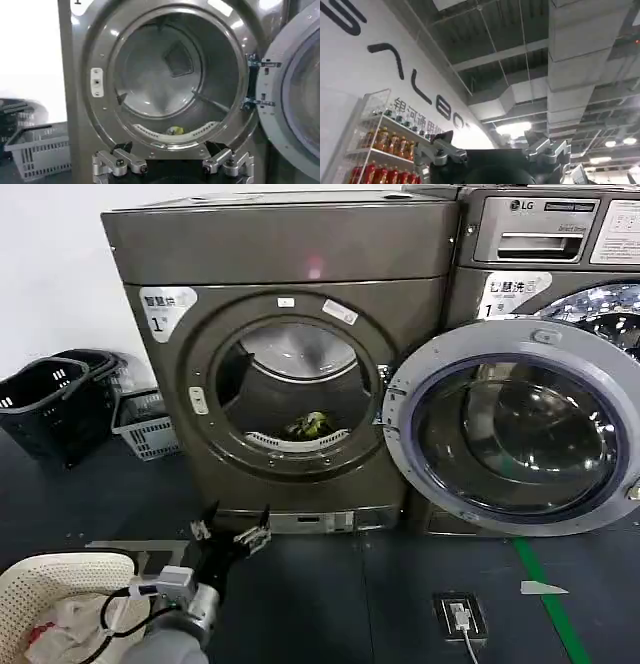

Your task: Grasp the clothes from the dryer.

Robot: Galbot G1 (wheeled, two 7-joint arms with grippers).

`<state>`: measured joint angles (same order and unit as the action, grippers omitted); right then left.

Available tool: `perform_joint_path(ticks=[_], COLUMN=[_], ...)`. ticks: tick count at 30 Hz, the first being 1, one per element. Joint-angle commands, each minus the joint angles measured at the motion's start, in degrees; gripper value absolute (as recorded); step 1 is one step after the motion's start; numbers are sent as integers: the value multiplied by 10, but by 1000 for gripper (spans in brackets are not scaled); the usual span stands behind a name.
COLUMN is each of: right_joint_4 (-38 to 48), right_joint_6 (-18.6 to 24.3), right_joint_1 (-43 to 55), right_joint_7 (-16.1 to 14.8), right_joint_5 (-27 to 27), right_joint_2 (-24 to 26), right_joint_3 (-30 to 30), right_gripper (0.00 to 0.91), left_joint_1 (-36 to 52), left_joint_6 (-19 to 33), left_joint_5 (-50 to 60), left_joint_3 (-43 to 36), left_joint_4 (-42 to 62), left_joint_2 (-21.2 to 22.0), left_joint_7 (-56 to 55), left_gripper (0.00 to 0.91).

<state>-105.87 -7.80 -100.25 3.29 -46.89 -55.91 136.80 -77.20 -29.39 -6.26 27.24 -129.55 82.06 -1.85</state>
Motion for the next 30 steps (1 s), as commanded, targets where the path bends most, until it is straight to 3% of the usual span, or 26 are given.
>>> perform_joint_path(ticks=[1,24,30], right_joint_4=[0,-7,-6], right_joint_6=[-2,-1,25], right_joint_1=[0,3,4], right_joint_7=[-1,-3,-14], right_joint_5=[1,-3,-4], right_joint_2=[0,-1,-3], right_joint_3=[0,-3,-3], right_gripper=[907,907,907], left_joint_1=[0,15,11], left_joint_6=[0,-6,2], left_joint_5=[-2,-7,13], left_joint_3=[0,0,-1], left_joint_4=[-1,5,6], left_joint_2=[-1,0,2], left_joint_7=[1,4,1], left_gripper=[907,907,907])
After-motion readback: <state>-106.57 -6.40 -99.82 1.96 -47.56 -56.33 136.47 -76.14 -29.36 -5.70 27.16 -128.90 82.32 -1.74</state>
